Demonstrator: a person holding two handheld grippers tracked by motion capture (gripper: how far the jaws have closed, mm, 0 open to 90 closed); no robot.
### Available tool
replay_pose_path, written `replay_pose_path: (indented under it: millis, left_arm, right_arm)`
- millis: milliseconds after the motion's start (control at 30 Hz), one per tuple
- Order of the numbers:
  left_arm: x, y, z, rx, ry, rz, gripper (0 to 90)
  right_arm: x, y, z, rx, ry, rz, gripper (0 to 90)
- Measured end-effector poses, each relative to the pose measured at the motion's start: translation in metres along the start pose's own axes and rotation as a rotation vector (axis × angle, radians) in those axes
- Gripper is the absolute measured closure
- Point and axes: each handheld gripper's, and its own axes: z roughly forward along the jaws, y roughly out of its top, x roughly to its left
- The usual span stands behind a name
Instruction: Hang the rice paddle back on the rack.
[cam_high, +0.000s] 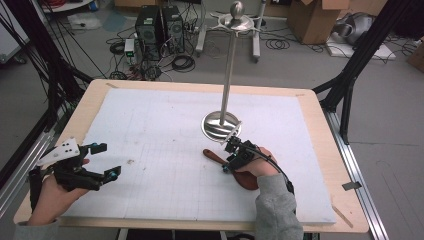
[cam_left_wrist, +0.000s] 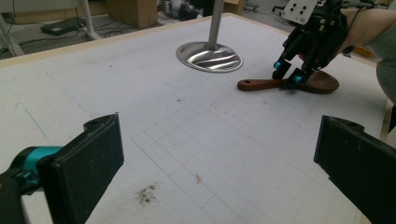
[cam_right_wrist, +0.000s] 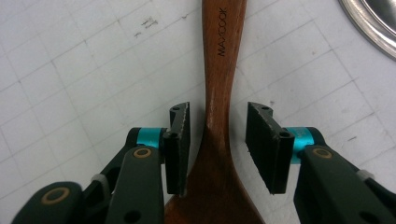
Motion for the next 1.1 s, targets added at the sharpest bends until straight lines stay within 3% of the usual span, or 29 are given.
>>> replay_pose_path:
  millis: [367,633,900,1100]
  left_arm:
    - [0.0014,-0.0016,-0.0004,0.002,0.007,-0.004,1.9]
    - [0.0015,-0.0027,0.0007,0.006,0.005,-0.005,1.9]
    - [0.0018,-0.0030,0.0011,0.007,0.000,0.004,1.9]
    - [0.0022,-0.0026,0.0003,0.005,0.001,0.001,1.9]
  right_arm:
    - [0.0012,0.0009,0.0004,0.019,-0.020,-0.027,64.5]
    - [0.0024,0.0020,0.0001,0.027,-0.040,-0.008,72.7]
    - [0.0029,0.0030,-0.0005,0.034,-0.046,-0.008,75.1]
    - [0.0021,0.0035,-0.0026,0.011,-0.075,-0.025,75.4]
